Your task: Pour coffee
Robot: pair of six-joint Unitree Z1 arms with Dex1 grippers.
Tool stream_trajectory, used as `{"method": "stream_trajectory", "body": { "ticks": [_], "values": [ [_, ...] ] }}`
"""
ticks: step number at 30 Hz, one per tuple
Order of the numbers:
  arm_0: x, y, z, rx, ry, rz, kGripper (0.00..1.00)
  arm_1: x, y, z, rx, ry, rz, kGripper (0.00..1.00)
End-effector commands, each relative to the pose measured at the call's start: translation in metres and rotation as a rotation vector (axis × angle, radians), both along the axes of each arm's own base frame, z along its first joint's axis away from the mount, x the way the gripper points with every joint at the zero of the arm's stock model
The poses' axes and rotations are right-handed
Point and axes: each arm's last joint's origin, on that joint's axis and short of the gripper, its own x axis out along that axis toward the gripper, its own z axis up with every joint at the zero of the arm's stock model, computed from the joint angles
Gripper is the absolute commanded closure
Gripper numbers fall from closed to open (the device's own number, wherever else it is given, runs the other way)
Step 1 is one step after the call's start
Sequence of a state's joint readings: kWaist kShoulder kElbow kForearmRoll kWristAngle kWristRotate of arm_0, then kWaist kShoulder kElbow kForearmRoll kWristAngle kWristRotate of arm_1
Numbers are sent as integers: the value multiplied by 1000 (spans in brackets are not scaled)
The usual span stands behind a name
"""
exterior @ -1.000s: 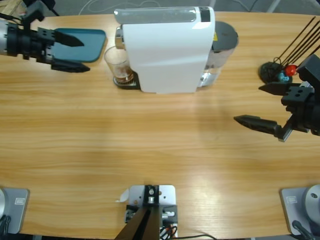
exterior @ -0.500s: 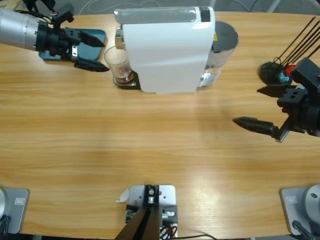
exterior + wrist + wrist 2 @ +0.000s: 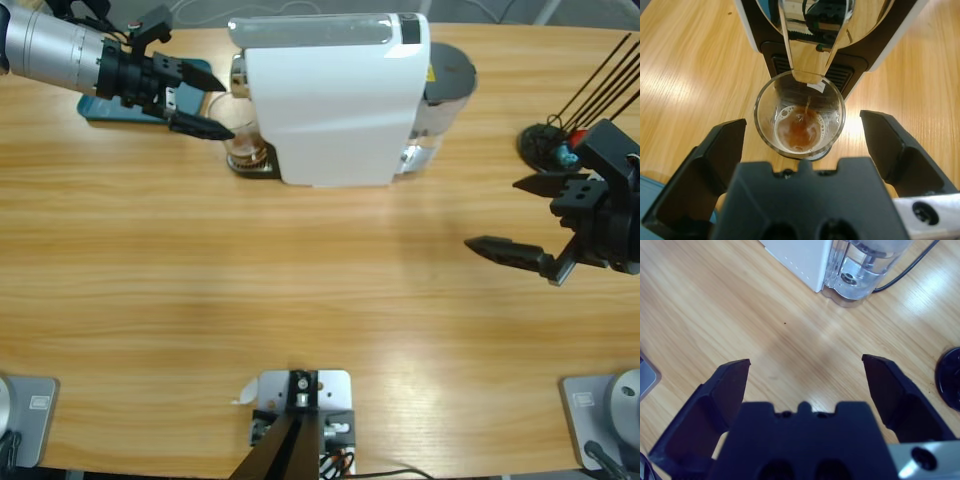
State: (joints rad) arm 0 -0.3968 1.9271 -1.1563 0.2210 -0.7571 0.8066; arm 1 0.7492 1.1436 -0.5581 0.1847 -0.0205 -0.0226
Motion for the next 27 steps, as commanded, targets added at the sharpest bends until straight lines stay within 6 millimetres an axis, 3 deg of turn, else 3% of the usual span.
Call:
{"method": "stream_trajectory", "body": {
  "ticks": [1, 13, 27],
  "values": [
    [11, -17, -25, 13, 47, -24, 0, 2, -1, -4, -8, 31, -12, 0],
    [16, -18, -30, -9, 67, -37, 4, 1, -2, -2, -4, 22, -11, 0],
    [11, -19, -38, 82, 53, 0, 0, 3, -3, -3, -6, 25, -29, 0]
  ]
}}
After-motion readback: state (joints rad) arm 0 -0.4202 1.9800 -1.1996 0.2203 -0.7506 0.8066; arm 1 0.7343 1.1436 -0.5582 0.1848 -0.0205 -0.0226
